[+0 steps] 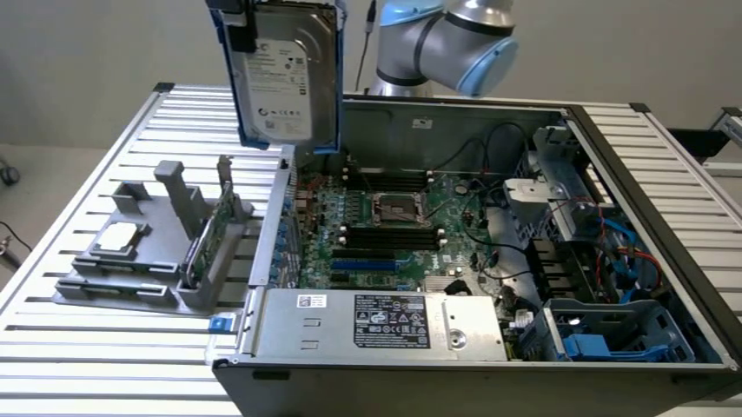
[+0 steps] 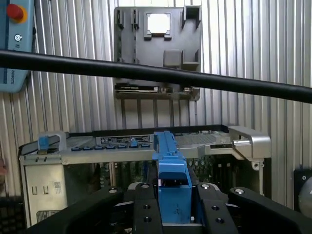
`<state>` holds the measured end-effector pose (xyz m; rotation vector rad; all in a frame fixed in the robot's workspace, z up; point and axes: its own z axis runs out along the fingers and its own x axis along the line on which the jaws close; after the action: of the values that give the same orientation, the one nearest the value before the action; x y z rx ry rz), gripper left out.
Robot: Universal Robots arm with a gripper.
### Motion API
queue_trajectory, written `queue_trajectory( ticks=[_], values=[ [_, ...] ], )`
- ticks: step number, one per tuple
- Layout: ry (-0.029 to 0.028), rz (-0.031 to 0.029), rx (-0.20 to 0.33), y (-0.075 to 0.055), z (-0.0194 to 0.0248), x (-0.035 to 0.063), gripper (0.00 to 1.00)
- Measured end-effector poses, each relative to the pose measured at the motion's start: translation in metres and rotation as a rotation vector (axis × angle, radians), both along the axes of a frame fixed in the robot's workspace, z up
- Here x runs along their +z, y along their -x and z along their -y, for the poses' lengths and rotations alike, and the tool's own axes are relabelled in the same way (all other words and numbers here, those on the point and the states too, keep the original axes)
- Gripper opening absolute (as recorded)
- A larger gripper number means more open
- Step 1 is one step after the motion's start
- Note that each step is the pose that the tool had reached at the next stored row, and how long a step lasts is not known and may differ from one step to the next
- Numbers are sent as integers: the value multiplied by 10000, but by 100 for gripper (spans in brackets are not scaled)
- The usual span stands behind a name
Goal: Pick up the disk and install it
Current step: 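Pick up the disk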
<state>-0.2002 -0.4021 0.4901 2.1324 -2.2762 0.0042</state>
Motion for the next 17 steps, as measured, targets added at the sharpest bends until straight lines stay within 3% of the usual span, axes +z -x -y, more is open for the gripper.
queue_trajectory(
  ticks=[2, 11, 17],
  values=[
    [-1, 25, 0, -31, 45, -6, 33],
    [0, 258, 0, -210, 265, -57, 33],
    [0, 276, 1, -449, 377, -95, 33]
  ],
)
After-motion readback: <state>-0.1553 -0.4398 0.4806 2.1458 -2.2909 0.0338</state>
